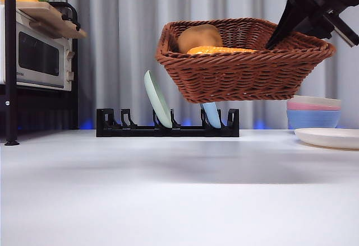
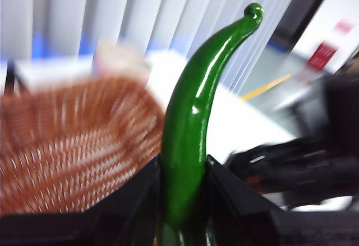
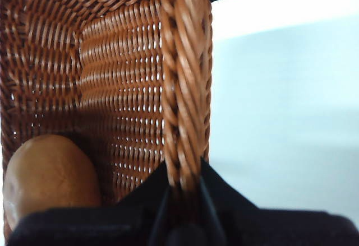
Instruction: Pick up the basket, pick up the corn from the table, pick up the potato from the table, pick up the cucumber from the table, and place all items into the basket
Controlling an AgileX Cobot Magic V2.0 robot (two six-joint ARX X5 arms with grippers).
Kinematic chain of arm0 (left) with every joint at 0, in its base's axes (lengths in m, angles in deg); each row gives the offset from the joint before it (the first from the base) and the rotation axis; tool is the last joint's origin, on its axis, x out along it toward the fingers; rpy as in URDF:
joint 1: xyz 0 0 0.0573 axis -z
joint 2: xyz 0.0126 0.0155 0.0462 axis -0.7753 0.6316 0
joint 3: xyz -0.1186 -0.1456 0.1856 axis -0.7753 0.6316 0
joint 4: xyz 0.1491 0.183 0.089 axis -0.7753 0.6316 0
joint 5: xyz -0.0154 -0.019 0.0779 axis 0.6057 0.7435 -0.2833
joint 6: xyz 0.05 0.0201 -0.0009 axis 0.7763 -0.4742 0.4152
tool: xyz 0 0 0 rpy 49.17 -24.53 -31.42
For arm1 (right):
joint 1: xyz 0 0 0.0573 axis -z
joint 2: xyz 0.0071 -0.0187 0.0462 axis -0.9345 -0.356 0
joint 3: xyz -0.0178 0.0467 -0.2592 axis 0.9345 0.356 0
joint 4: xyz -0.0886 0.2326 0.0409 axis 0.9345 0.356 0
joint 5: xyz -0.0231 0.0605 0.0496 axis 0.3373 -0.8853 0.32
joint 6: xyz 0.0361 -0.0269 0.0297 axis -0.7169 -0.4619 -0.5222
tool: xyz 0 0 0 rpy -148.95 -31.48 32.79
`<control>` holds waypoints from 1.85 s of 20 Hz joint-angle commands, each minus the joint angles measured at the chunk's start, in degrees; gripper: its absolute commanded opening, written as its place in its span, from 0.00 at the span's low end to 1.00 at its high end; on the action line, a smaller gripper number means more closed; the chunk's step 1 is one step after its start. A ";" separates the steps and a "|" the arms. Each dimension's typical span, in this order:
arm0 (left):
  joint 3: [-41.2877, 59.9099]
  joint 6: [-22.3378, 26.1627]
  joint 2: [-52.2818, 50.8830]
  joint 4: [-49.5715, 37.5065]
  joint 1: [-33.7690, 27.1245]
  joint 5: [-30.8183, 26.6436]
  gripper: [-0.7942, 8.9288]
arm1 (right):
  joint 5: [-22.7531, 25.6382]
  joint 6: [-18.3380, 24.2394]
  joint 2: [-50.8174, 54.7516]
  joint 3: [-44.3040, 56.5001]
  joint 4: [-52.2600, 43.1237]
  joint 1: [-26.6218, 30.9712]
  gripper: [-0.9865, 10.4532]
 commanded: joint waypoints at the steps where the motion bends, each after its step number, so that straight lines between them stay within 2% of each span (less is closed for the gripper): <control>1: 0.35 -2.32 3.34 -2.36 0.09 -0.24 0.08 | -0.31 -1.01 0.37 -0.17 -1.20 -0.20 0.07; 3: 0.35 -2.27 4.96 -2.64 0.09 -0.33 0.09 | -0.31 -1.01 0.37 -0.17 -1.20 -0.17 0.07; 4: 0.35 -2.27 5.51 -2.58 0.09 -0.26 0.17 | -0.31 -1.01 0.37 -0.17 -1.20 -0.17 0.07; 6: 0.35 -2.27 5.92 -1.64 0.09 -0.02 0.50 | -0.31 -1.01 0.37 -0.17 -1.20 -0.20 0.07; 7: 0.35 -2.27 5.92 -1.11 0.09 -0.07 0.56 | -0.33 -1.03 0.37 -0.17 -1.20 -0.26 0.07; 14: -0.11 -2.03 5.55 -0.66 -0.79 0.17 0.56 | -0.59 -1.90 0.37 -0.17 -1.16 -0.50 0.07; 16: -2.40 -1.14 3.67 3.78 -1.79 0.22 0.56 | -0.46 -1.88 0.35 -0.17 -1.16 -0.50 0.07; 19: -7.67 6.08 -1.01 12.79 -2.43 -0.39 0.56 | -0.24 -1.88 -0.90 -0.17 -1.14 -0.50 0.07; 23: -15.65 16.11 -7.80 23.69 -2.38 -7.15 0.56 | -0.48 -3.41 -8.11 -0.17 -1.16 -1.75 0.07; 30: -18.78 20.15 -15.17 28.96 -2.40 -11.82 0.56 | -0.33 -3.34 -22.08 -0.17 -1.62 -4.52 0.08; 31: -18.78 21.09 -15.56 29.73 -2.40 -12.74 0.56 | -0.35 -3.32 -23.02 -0.17 -1.60 -4.55 0.15; 34: -18.78 22.49 -15.76 31.85 -2.40 -13.51 0.56 | -0.13 -3.30 -22.75 -0.57 -1.77 -4.48 0.52; 35: -18.78 22.75 -15.74 32.39 -2.40 -13.70 0.56 | -0.24 -3.32 -21.97 -0.79 -1.64 -4.26 0.57; 37: -18.78 24.37 -15.76 33.77 -2.40 -14.08 0.56 | -0.33 -3.13 -18.51 -0.92 -1.27 -4.02 0.55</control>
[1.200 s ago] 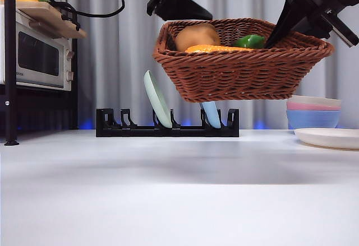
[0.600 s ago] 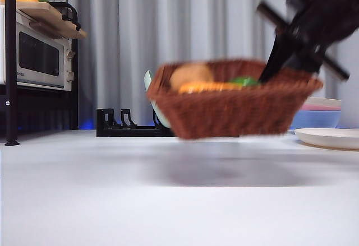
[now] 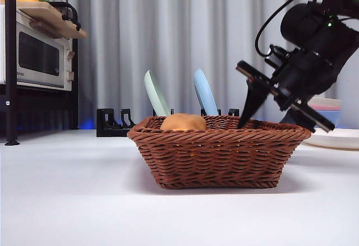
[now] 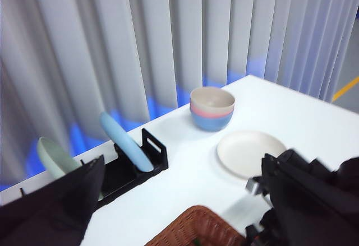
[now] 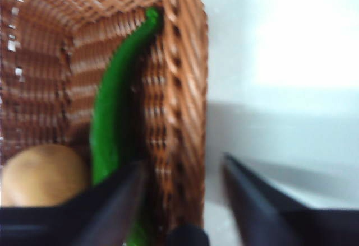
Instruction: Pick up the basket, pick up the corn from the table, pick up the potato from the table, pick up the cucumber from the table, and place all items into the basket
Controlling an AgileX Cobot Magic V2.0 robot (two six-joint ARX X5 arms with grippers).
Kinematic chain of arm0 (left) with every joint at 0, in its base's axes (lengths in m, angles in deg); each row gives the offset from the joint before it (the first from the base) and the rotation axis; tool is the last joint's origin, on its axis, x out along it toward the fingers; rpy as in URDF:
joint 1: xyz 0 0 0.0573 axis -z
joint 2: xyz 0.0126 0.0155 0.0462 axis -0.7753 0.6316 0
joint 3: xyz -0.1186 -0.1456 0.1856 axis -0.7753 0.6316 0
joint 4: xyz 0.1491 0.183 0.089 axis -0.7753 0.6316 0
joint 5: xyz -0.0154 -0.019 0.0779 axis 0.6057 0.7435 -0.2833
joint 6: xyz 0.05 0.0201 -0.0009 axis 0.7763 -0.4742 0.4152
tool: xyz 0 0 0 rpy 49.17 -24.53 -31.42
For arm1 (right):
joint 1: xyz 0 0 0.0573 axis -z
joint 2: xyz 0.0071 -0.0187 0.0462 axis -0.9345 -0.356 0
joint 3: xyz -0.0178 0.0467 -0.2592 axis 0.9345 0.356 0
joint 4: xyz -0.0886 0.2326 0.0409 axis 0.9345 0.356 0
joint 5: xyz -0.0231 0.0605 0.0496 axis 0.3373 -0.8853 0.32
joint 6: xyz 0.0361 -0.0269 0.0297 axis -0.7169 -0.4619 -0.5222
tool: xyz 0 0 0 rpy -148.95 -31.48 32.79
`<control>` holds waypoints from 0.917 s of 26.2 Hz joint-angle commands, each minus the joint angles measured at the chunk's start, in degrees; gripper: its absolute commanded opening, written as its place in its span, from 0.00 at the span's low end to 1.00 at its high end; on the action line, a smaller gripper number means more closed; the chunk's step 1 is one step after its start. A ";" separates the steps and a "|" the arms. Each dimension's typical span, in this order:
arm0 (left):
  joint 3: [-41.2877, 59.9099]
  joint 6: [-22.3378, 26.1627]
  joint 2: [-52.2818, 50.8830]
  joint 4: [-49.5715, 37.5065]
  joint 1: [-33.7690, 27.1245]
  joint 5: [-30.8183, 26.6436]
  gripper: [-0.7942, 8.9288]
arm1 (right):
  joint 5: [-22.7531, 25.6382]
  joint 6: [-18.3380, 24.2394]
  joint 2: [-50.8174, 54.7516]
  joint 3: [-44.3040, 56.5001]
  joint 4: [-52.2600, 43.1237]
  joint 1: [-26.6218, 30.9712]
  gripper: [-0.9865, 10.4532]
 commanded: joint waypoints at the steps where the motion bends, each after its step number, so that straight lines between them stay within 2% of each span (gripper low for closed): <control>1: 0.11 2.91 -0.07 1.57 0.04 -1.33 0.56 | -0.07 0.68 5.27 -0.61 -0.24 0.13 0.55; 2: 0.11 3.80 -0.07 3.39 0.04 -2.38 0.55 | -0.07 1.81 8.17 -0.61 -0.24 0.11 0.55; 3: 0.11 4.94 -0.07 5.49 0.02 -3.10 0.46 | -0.07 3.32 10.82 -0.61 -0.24 0.11 0.52; 5: 0.11 7.93 -0.07 12.35 -0.50 -3.28 0.09 | -0.11 7.23 17.00 -0.61 -0.13 0.02 0.36; 9: 0.83 8.63 -0.20 22.38 -1.88 -3.96 0.07 | 0.28 14.34 29.38 -0.61 2.21 0.02 0.07; 12: 5.46 8.59 -2.64 21.09 -3.41 -4.79 0.07 | 6.23 18.43 35.15 -0.61 6.71 0.00 0.07; 16: 18.43 8.31 -10.84 13.27 -5.35 -4.83 0.07 | 12.59 22.38 41.18 -0.35 11.15 -0.90 0.07; 20: 33.18 6.88 -21.18 5.42 -6.45 -6.21 0.07 | 17.31 23.76 46.34 1.84 12.52 -2.01 0.07; 24: 46.14 5.09 -31.08 0.39 -7.13 -7.50 0.07 | 19.54 23.85 51.32 8.04 11.52 -2.27 0.07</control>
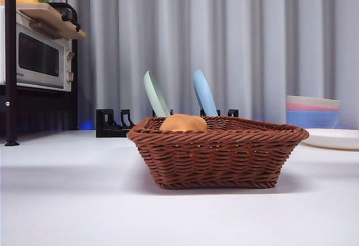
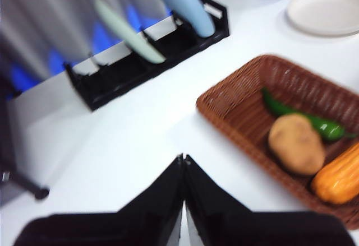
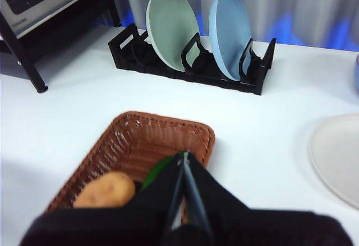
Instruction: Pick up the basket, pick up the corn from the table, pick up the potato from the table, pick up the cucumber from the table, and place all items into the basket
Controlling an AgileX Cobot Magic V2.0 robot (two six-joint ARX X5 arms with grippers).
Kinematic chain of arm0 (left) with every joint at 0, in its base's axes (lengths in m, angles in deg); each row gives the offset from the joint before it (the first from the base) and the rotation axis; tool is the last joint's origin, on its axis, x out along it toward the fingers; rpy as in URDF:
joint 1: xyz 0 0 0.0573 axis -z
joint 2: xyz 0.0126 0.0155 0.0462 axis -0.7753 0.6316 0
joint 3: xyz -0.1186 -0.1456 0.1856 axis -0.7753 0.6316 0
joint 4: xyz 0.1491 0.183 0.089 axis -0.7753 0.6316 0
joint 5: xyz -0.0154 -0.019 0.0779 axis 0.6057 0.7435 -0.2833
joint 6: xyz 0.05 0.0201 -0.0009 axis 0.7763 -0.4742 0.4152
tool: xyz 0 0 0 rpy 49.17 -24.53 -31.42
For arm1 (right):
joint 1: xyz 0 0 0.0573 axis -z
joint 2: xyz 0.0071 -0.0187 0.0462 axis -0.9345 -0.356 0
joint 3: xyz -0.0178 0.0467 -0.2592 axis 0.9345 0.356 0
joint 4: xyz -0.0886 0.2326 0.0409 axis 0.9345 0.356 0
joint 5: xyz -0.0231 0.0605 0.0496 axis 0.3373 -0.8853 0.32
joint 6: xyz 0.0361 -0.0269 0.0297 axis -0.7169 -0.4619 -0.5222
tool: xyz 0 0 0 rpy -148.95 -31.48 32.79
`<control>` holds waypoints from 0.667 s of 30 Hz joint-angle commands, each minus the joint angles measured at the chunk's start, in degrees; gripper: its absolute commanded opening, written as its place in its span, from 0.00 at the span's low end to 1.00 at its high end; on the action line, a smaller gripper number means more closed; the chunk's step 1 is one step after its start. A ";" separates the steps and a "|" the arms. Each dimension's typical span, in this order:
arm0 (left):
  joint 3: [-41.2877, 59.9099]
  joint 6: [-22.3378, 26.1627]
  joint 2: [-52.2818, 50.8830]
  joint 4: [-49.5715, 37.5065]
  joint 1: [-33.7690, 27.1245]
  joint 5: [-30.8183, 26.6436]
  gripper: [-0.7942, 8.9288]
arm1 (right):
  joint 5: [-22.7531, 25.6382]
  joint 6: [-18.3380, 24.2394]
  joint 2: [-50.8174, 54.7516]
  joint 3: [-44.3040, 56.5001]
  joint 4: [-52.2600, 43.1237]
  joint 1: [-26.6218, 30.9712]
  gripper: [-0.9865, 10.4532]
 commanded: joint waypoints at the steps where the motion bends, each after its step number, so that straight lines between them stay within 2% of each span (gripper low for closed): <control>1: 9.97 -2.47 -6.97 -2.60 -0.37 -0.52 0.07 | 1.33 0.94 3.08 6.60 -0.74 -0.07 0.07; 7: 20.00 -4.31 -16.81 -4.50 -0.37 -0.48 0.07 | 1.33 0.83 9.92 17.73 -4.37 -0.07 0.07; 9: 20.24 -4.37 -17.03 -3.45 -0.37 -1.90 0.08 | 1.40 -0.52 9.84 18.38 -3.54 0.04 0.07; 13: 20.24 -4.20 -16.94 -0.39 -0.37 -5.55 0.08 | 1.16 -8.04 8.74 18.36 -3.65 0.11 0.08; 20: 20.24 -4.20 -16.94 1.11 -0.33 -4.83 0.08 | 1.20 -8.57 8.57 18.34 -3.43 0.07 0.09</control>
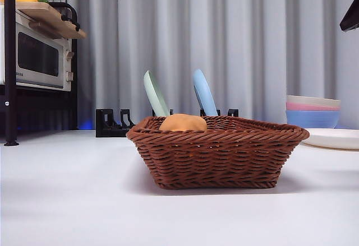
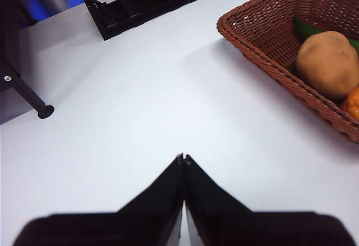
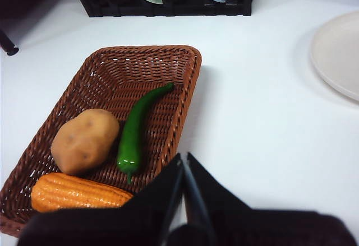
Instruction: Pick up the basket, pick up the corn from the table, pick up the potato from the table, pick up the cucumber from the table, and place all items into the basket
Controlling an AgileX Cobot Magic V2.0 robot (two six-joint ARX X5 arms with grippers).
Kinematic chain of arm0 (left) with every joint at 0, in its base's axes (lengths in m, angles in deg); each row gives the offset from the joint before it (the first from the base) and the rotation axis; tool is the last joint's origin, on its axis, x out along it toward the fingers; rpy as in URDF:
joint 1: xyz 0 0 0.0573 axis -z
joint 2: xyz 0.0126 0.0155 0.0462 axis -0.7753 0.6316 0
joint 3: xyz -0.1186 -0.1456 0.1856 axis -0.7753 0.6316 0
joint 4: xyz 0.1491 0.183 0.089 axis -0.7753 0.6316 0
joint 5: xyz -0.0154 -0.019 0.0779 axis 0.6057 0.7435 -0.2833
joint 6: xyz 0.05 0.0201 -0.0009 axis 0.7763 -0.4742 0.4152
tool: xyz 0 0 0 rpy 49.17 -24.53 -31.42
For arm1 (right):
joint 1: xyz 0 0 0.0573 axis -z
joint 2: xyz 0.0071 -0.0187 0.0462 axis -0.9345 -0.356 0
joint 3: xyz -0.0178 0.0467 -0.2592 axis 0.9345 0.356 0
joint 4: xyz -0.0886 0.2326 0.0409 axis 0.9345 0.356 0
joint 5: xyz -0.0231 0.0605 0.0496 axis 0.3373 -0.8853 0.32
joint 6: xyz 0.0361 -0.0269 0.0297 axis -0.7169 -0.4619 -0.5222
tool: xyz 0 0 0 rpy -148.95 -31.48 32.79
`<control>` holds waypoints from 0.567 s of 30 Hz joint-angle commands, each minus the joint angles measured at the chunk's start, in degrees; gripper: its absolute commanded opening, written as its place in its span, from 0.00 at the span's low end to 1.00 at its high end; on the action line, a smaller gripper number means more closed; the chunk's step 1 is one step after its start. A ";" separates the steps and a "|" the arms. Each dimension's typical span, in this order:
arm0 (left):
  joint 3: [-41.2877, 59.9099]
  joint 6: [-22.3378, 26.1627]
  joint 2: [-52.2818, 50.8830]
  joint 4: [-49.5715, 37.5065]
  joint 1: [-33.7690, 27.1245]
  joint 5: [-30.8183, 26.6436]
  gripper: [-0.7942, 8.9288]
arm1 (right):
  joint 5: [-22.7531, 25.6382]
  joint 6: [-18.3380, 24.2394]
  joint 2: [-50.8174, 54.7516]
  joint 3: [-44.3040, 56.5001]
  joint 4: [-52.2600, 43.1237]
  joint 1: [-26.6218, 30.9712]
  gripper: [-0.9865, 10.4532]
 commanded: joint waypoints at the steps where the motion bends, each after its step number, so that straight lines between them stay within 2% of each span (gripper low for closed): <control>1: 0.39 -0.35 -0.13 -0.28 -0.11 0.00 0.08 | 0.00 -1.11 -0.04 0.22 -0.15 0.04 0.09; 7: 0.37 -0.37 -0.55 -0.22 -0.11 0.04 0.08 | -0.02 -1.11 -0.07 0.22 -0.13 0.04 0.09; 10: 0.42 1.16 -3.63 0.50 -1.49 0.44 0.08 | -0.02 -1.11 -0.07 0.22 0.00 0.04 0.09; 13: 2.51 -0.35 -8.02 -3.39 -5.99 5.49 0.08 | -0.02 -1.11 -0.07 0.22 0.00 0.04 0.09; 17: 11.45 -0.28 -15.43 -15.04 -14.25 9.35 0.08 | -0.02 -1.11 -0.07 0.22 0.00 0.04 0.09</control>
